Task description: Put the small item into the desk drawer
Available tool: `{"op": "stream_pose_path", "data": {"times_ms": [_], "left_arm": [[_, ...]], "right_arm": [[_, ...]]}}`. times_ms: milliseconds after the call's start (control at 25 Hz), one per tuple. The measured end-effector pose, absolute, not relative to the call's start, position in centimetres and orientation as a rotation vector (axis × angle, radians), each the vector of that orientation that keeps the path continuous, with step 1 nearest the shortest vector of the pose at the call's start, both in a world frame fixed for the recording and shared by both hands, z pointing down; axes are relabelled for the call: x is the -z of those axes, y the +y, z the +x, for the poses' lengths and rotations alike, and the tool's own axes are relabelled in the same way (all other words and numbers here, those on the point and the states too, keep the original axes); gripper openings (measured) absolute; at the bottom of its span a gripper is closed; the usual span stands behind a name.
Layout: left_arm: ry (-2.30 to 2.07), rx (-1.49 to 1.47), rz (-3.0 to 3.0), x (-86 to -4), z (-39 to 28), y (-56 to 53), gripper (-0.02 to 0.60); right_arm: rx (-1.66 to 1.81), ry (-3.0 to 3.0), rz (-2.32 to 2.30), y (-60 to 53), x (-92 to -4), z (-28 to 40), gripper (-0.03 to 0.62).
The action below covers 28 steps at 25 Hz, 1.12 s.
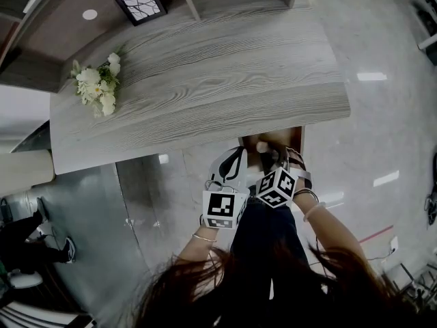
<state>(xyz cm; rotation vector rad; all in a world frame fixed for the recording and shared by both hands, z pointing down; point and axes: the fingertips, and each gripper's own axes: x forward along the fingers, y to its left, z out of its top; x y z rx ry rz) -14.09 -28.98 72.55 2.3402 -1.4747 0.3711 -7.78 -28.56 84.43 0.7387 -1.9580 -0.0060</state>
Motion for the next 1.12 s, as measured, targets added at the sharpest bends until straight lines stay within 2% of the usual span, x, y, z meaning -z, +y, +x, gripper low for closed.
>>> {"op": "stream_pose_path", "data": {"times_ms": [1120], "left_arm": [[-1.506, -0.393, 2.277, -72.1, -13.8, -28.4, 0.015]], "right_arm": [[-0.117, -2.024, 0.772, -28.6, -83.3, -7.9, 0.155]]}}
